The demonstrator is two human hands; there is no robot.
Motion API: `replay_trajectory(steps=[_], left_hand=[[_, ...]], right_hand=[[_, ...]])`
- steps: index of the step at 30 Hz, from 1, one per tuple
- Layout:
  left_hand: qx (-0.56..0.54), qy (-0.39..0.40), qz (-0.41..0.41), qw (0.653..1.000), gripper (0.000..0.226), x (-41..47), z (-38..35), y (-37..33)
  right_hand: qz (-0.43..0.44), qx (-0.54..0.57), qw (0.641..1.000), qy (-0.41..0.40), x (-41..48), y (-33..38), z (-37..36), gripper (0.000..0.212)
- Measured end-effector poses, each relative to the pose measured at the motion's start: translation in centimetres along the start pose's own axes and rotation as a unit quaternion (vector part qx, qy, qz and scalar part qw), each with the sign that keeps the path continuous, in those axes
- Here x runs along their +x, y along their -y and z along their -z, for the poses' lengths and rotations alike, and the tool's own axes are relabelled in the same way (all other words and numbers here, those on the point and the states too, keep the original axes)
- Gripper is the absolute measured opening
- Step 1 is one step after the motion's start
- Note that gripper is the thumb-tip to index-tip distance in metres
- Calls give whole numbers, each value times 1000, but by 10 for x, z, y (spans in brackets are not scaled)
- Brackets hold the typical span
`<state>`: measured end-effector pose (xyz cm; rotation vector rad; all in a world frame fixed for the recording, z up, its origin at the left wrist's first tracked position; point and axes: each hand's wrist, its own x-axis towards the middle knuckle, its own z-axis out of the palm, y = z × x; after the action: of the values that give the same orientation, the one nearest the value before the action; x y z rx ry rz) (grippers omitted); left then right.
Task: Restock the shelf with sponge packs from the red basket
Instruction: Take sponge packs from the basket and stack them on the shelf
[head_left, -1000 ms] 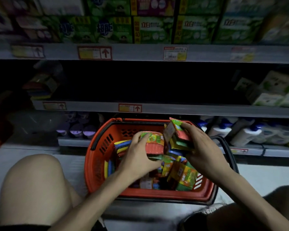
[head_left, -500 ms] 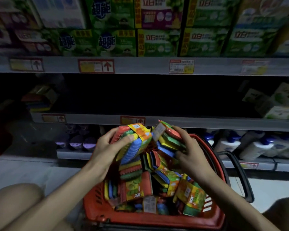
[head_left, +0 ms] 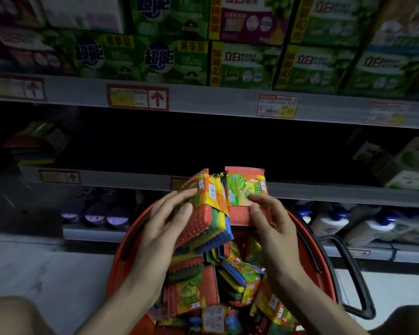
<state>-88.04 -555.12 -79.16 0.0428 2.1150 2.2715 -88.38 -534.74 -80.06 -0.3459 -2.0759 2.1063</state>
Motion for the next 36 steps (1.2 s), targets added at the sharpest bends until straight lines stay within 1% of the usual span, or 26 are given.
replay_trajectory(steps=[1, 2, 3, 5, 6, 8, 9, 11, 14, 16, 18, 21, 22, 24, 29, 30, 32, 34, 36], left_hand=[[-7, -10, 2, 1000, 43, 3, 1, 0], [-20, -14, 6, 1000, 44, 6, 1, 1], [-42, -20, 15, 999, 52, 9, 2, 1], [-99, -22, 50, 994, 71, 14, 2, -1], [-119, -12, 68, 990, 71, 15, 1, -3], [-148, 10, 102, 984, 48, 14, -1, -5], [-159, 12, 116, 980, 41, 13, -2, -4], [-176, 11, 136, 975, 38, 9, -2, 2], [-202, 16, 163, 965, 47, 1, -2, 3], [-204, 15, 150, 967, 47, -2, 1, 0], [-194, 0, 123, 973, 47, -2, 8, -2], [-196, -47, 95, 975, 49, 1, 25, -5], [-203, -65, 90, 973, 49, 2, 32, -5], [-207, -99, 78, 970, 49, 3, 46, -7], [-181, -145, 31, 972, 47, 5, 76, -12], [-173, -153, 22, 973, 46, 5, 80, -12], [-144, -164, 8, 976, 43, 4, 88, -11], [-117, -168, 10, 979, 42, 3, 95, -9], [-107, -175, 18, 979, 42, 4, 103, -8]], right_hand=[[3, 17, 1000, -2, 1, 2, -2, 24], [4, 30, 1000, -4, 2, 4, -2, 29], [3, 39, 999, -9, 3, 5, -1, 36], [-11, 54, 998, -15, 5, 8, 1, 57], [-23, 56, 998, -12, 5, 10, 1, 67], [-50, 35, 998, -1, 4, 9, -1, 78], [-62, 21, 998, 4, 2, 8, -2, 81], [-74, 7, 997, 10, 0, 4, -3, 79], [-76, -6, 996, 42, -2, 5, -5, 58], [-81, -1, 995, 50, -4, 7, -7, 54], [-66, 2, 997, 36, -6, 13, -7, 56], [23, -60, 998, 22, -6, 25, 0, 80], [49, -88, 995, 24, -5, 28, 3, 83], [81, -118, 989, 43, -5, 35, 6, 78], [111, -152, 976, 107, -13, 37, -6, 68], [118, -155, 974, 117, -15, 36, -10, 68], [130, -180, 965, 136, -19, 35, -22, 73], [145, -220, 951, 159, -20, 34, -35, 75], [166, -251, 937, 177, -18, 33, -49, 68]])
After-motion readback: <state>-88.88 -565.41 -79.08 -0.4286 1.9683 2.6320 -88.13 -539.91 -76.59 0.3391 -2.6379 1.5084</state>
